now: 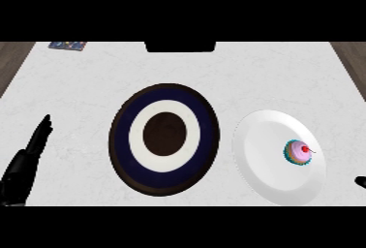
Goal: Pick the cupcake from the plate and place it in the plate
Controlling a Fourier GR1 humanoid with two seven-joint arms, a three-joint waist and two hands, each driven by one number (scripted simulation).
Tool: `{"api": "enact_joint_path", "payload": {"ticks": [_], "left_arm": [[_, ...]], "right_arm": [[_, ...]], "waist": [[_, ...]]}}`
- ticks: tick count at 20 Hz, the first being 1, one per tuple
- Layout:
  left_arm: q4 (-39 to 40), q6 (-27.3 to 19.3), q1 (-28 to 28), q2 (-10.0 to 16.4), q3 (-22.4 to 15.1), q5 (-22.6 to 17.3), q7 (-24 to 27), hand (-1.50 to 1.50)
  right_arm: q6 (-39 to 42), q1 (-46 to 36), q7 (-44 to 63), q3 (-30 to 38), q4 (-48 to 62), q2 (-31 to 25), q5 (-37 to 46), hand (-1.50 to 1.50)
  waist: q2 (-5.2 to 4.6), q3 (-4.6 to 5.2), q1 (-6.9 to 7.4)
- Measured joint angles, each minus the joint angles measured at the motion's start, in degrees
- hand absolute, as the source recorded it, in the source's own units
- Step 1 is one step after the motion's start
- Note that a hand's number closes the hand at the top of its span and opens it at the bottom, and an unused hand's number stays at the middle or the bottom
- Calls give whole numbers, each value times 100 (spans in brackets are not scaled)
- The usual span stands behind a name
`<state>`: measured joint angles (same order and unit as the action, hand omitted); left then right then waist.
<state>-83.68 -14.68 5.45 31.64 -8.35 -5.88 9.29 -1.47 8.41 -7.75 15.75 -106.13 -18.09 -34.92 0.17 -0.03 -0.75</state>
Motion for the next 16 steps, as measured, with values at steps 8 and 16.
{"api": "enact_joint_path", "payload": {"ticks": [8, 16], "left_arm": [[75, -36, -94, -193, -62, 167, -41, 0], [36, 127, -110, -164, 68, 212, -43, 0]], "right_arm": [[1162, 615, 671, 152, -86, -1345, 383, -150], [1633, 275, 1714, -39, 175, -2336, 963, -150]], "waist": [[-14, 5, 25], [-23, 6, 115]]}}
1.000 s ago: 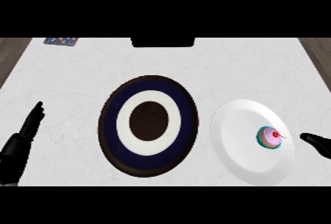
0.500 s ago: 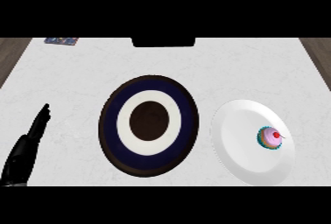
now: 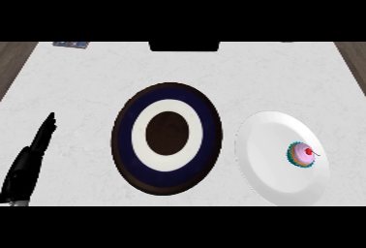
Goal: Pick the cupcake from the plate and place it in the plate
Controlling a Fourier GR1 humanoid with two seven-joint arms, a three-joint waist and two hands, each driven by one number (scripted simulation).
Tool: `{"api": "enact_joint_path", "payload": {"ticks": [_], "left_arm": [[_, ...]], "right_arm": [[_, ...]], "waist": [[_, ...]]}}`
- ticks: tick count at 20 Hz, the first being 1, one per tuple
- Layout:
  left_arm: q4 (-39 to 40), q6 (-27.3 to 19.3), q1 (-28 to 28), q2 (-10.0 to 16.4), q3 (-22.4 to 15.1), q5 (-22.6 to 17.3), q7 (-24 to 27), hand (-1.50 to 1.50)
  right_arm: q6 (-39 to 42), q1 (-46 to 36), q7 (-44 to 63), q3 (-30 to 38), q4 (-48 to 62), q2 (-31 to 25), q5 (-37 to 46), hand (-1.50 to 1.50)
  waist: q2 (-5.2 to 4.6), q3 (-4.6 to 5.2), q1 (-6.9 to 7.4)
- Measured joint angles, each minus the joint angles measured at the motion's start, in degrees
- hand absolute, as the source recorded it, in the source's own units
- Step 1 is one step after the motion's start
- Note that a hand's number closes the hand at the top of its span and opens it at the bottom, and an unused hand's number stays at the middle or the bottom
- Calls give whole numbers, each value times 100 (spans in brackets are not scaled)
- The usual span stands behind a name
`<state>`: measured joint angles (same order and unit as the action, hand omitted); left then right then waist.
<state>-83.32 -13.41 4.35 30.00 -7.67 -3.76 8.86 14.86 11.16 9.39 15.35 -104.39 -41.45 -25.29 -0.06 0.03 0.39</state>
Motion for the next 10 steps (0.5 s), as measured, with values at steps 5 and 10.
{"api": "enact_joint_path", "payload": {"ticks": [5, 10], "left_arm": [[-11, 49, -47, -92, 41, 86, -27, 0], [-131, 39, -76, -182, 73, 230, -194, 0]], "right_arm": [[467, -630, 413, -347, 635, -327, 254, -150], [868, -1041, 501, -820, 1125, -310, 799, -150]], "waist": [[-6, -2, 34], [-4, -5, 32]]}}
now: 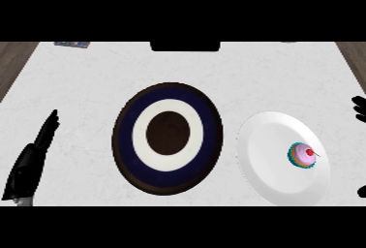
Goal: Pick the cupcake from the plate and place it in the plate
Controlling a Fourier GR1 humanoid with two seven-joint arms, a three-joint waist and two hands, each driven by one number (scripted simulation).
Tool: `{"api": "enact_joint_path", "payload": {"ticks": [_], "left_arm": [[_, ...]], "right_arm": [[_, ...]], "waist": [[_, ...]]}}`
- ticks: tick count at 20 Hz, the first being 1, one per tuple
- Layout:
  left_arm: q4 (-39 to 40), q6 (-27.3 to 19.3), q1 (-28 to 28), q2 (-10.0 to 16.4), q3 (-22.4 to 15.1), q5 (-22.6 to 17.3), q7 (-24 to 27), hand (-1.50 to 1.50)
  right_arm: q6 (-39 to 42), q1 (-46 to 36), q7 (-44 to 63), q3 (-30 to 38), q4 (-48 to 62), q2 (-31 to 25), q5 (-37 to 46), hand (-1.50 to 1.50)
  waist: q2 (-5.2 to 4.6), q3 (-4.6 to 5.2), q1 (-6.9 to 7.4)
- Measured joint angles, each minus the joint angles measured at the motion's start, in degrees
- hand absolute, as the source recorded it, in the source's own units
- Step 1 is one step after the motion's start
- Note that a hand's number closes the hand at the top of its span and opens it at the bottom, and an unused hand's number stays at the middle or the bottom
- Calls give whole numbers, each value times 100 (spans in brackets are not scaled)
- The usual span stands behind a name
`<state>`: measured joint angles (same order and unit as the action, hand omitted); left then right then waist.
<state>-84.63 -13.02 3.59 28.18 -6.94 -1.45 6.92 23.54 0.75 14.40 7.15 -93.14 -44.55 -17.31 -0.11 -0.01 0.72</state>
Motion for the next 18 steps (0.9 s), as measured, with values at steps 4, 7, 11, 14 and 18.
{"api": "enact_joint_path", "payload": {"ticks": [4, 7, 11, 14, 18], "left_arm": [[191, 127, -84, -51, 112, -7, 82, 0], [251, 147, -83, -131, 151, 86, 130, 0], [120, 238, 27, -225, 266, 192, 67, 0], [107, 292, 100, -319, 326, 300, 120, 0], [107, 479, 109, -355, 508, 358, 138, 0]], "right_arm": [[409, -154, -53, -263, 223, -116, 455, -150], [583, -460, -294, -514, 702, 43, 942, -150], [873, -610, -662, -553, 1135, 214, 1425, -150], [968, -744, -864, -653, 1395, 428, 1786, -150], [1200, -874, -959, -683, 1574, 638, 2067, -150]], "waist": [[1, 1, -25], [0, 0, -15], [5, -2, -31], [7, -1, -34], [9, -1, -43]]}}
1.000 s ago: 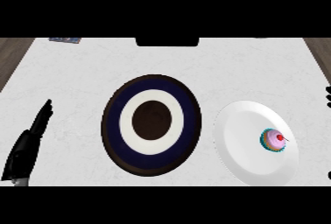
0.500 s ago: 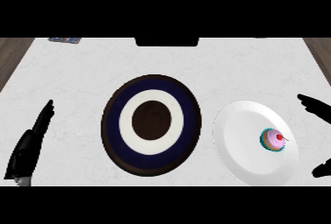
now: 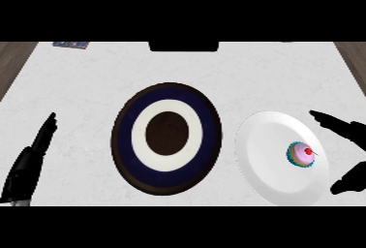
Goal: Pick the cupcake from the plate and place it in the plate
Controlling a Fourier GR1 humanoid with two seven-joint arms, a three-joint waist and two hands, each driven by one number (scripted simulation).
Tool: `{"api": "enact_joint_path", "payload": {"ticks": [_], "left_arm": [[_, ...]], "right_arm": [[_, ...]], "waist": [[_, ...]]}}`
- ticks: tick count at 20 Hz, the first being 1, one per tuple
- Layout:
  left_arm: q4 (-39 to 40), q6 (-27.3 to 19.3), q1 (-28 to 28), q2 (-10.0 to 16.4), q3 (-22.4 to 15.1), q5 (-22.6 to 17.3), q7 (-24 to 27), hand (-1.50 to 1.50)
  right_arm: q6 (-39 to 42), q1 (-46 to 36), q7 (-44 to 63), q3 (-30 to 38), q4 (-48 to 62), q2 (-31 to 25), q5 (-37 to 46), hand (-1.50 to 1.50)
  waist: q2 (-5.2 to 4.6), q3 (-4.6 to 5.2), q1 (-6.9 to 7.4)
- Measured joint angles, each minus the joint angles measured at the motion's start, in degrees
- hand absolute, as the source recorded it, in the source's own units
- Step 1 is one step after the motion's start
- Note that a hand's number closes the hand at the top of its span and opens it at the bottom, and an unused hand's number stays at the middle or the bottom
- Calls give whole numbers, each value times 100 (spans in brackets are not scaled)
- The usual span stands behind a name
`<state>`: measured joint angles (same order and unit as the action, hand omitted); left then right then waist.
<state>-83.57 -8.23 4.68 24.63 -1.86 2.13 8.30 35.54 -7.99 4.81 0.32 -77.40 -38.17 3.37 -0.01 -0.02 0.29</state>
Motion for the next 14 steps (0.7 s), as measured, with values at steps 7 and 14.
{"api": "enact_joint_path", "payload": {"ticks": [7, 14], "left_arm": [[-63, 151, 3, -227, 194, 241, -84, 0], [-122, 361, -17, -358, 404, 416, -109, 0]], "right_arm": [[209, -84, -175, 65, 312, 305, 558, -150], [139, -372, -429, 97, 858, 695, 1092, -150]], "waist": [[1, 2, -9], [1, 1, -2]]}}
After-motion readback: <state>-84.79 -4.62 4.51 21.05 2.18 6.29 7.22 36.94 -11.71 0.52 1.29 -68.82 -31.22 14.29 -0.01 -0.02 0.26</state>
